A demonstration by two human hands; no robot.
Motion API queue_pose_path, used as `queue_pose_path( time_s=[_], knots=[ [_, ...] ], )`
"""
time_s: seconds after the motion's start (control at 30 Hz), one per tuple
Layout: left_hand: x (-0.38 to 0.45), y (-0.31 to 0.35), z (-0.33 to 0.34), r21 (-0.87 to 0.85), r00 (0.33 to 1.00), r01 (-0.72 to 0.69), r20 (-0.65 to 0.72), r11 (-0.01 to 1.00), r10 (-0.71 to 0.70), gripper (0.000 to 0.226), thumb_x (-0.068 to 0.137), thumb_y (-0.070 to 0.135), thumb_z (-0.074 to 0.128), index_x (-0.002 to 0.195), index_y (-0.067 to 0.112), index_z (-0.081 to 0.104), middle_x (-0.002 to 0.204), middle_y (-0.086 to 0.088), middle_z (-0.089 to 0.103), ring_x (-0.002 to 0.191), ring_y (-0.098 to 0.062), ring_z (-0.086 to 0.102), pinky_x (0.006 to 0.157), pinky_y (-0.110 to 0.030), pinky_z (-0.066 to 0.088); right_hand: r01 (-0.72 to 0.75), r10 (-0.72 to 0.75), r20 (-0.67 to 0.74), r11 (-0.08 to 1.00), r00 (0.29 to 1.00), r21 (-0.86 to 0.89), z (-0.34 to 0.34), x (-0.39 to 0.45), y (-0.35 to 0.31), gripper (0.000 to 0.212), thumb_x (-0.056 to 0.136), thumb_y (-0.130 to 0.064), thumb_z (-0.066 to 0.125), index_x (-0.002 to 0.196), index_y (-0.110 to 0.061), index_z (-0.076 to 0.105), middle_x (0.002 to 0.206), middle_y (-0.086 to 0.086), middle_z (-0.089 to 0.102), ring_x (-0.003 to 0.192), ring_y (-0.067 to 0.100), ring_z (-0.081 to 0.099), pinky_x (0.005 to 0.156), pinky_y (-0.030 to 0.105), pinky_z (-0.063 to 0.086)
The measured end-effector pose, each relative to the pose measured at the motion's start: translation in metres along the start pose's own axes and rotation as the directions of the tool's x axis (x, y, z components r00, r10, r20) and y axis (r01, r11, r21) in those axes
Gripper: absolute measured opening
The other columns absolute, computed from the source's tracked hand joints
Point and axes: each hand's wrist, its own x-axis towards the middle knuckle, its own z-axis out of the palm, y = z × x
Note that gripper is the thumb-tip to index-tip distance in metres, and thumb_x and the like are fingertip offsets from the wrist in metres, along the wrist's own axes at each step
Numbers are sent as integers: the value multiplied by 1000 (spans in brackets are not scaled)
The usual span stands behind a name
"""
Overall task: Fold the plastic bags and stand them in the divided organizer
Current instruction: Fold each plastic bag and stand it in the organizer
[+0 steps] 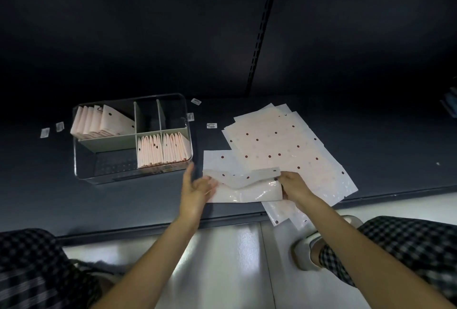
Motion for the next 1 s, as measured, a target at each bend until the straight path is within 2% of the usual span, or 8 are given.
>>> queue_pose_path(
  time_s=[0.13, 0.37, 0.53, 0.67, 0.73, 0.83, 0.93, 1.0],
  knots=[
    [-5, -27, -8, 620, 901, -432, 269, 655, 340, 39, 94, 7, 52, 130, 21, 47, 110, -3, 61, 101, -17, 59, 87, -13, 41, -52, 41, -125, 995, 991, -85, 8, 13, 8, 24, 96, -16, 45, 77, -5, 55, 87, 16, 57, 81, 26, 54, 74, 40, 48],
    [5, -58, -26, 752, 757, -633, 651, -185, 53, 60, 101, 44, 27, 150, 22, 3, 155, 5, -12, 143, -18, -18, 113, -31, -21, -117, 41, -247, 947, 968, -299, 14, 22, 3, 53, 94, -49, 42, 60, -9, 48, 65, 6, 53, 69, 27, 55, 63, 29, 44],
    [7, -54, -32, 659, 708, -661, 707, -360, -5, 68, 94, 50, 43, 149, 15, 22, 156, -6, 16, 143, -28, 14, 113, -51, 16, -186, 81, -281, 910, 956, -370, 16, 30, 1, 43, 96, -42, 40, 68, -10, 47, 75, 7, 55, 65, 21, 51, 66, 28, 40],
    [15, -61, -37, 642, 723, -649, 688, -408, -66, 71, 93, 60, 9, 147, 23, -16, 153, 1, -23, 140, -23, -26, 113, -44, -18, -203, 79, -261, 846, 962, -494, 15, 17, -6, 38, 96, -39, 40, 80, -6, 52, 86, 9, 56, 75, 26, 54, 67, 29, 42],
    [17, -61, -38, 634, 720, -650, 690, -419, -72, 72, 91, 61, 5, 148, 22, -13, 154, 0, -21, 140, -24, -24, 112, -48, -17, -125, -229, -340, 634, 912, -763, 15, 3, -3, 36, 96, -41, 41, 98, -6, 52, 89, 8, 55, 85, 30, 57, 65, 30, 39],
    [16, -61, -37, 631, 718, -656, 692, -414, -82, 73, 90, 63, 5, 147, 22, -14, 154, 0, -21, 140, -24, -23, 112, -51, -16, 270, -709, -76, 363, 701, -892, 30, -21, 8, 36, 93, -31, 54, 115, -3, 56, 111, 17, 59, 103, 36, 56, 85, 39, 45],
    [17, -62, -38, 634, 720, -655, 689, -411, -84, 73, 88, 63, 3, 145, 22, -19, 151, 1, -27, 140, -24, -26, 113, -43, -21, 572, -630, 341, 202, 697, -795, 66, -33, 27, 65, 95, -43, 45, 146, -7, 28, 154, 11, 24, 144, 29, 18, 119, 43, 10],
    [18, -61, -38, 634, 713, -667, 696, -392, -87, 74, 88, 62, 4, 146, 20, -16, 151, 0, -25, 141, -27, -22, 113, -41, -19, 601, -513, 477, 98, 714, -793, 83, -34, 42, 77, 93, -59, 24, 149, -12, 0, 156, 0, -8, 145, 20, -12, 117, 37, -13]
  ],
)
